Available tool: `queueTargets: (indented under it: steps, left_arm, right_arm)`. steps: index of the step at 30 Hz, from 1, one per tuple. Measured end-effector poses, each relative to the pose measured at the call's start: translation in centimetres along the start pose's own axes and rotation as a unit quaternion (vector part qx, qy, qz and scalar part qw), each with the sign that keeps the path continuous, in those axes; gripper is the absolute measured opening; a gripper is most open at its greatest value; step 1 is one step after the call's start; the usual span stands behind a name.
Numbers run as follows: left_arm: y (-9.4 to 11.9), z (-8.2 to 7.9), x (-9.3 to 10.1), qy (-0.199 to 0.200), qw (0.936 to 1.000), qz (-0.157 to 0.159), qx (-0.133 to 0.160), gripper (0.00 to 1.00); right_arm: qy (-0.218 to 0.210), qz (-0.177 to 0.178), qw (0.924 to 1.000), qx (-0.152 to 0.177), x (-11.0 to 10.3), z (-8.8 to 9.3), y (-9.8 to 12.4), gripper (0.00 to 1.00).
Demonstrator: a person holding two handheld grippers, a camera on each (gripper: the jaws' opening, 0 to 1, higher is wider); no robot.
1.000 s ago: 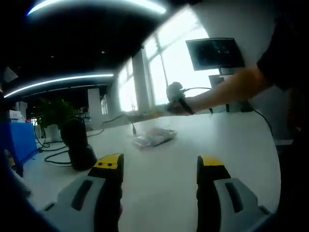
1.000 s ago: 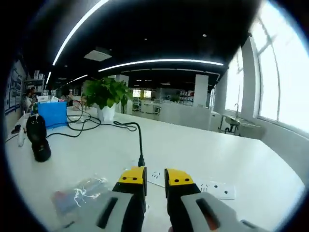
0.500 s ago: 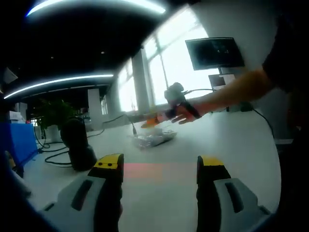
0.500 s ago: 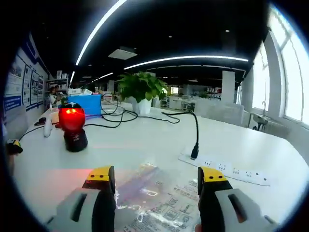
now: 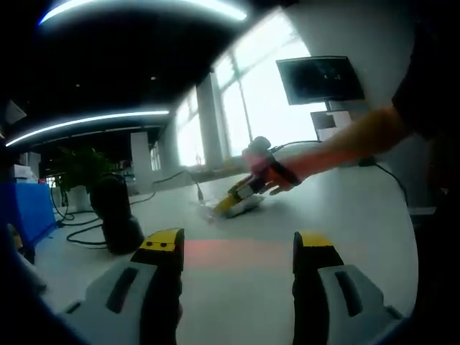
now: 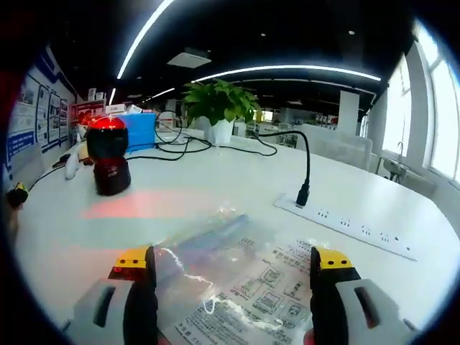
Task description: Clip sheet goods on table flip sheet goods clip sheet goods scan sheet goods put sheet goods back to table
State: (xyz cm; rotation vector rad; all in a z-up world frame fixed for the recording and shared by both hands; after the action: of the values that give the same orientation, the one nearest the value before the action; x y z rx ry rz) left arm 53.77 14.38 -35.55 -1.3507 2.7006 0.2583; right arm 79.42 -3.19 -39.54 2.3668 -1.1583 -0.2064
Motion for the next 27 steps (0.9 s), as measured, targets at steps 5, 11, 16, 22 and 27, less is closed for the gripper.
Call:
queueTargets:
  steps: [5, 11, 16, 22, 27]
  left_arm:
    - [0.0, 0.0, 0.0, 0.000, 1.0000, 0.000, 0.001, 0.54]
    - [0.0, 0.0, 0.0, -0.001, 1.0000, 0.000, 0.001, 0.54]
    - [0.0, 0.0, 0.0, -0.002, 1.0000, 0.000, 0.001, 0.54]
    - [0.0, 0.0, 0.1, -0.004, 1.0000, 0.000, 0.000, 0.54]
    - [0.1, -0.1, 0.1, -0.004, 1.0000, -0.001, 0.001, 0.54]
  right_arm:
    - [-0.010, -0.014, 0.9998, -0.005, -0.2, 0.4, -0.2, 0.85]
    - [-0.011, -0.022, 0.9997, -0.010, -0.4, 0.8, -0.3, 0.87]
    - [-0.017, -0.026, 0.9995, -0.003, -0.6, 1.0, -0.4, 0.87]
    - [-0.029, -0.032, 0.9991, -0.005, -0.6, 1.1, -0.6, 0.87]
    - [-0.026, -0.030, 0.9992, -0.010, -0.6, 1.1, -0.6, 0.87]
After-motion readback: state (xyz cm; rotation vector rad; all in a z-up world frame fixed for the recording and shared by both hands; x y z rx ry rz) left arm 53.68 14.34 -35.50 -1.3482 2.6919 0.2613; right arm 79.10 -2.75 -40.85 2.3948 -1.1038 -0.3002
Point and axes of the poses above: the point that each gripper's makers call its tool centre point, and the gripper's own axes: y roughly backward along the fingers, x roughly to its right, z roughly out of its underside, the point moved 2 cm from there along y, roughly backward along the fingers, and after that the axes turned 7 degrees about -x, right-handed, at the moved point
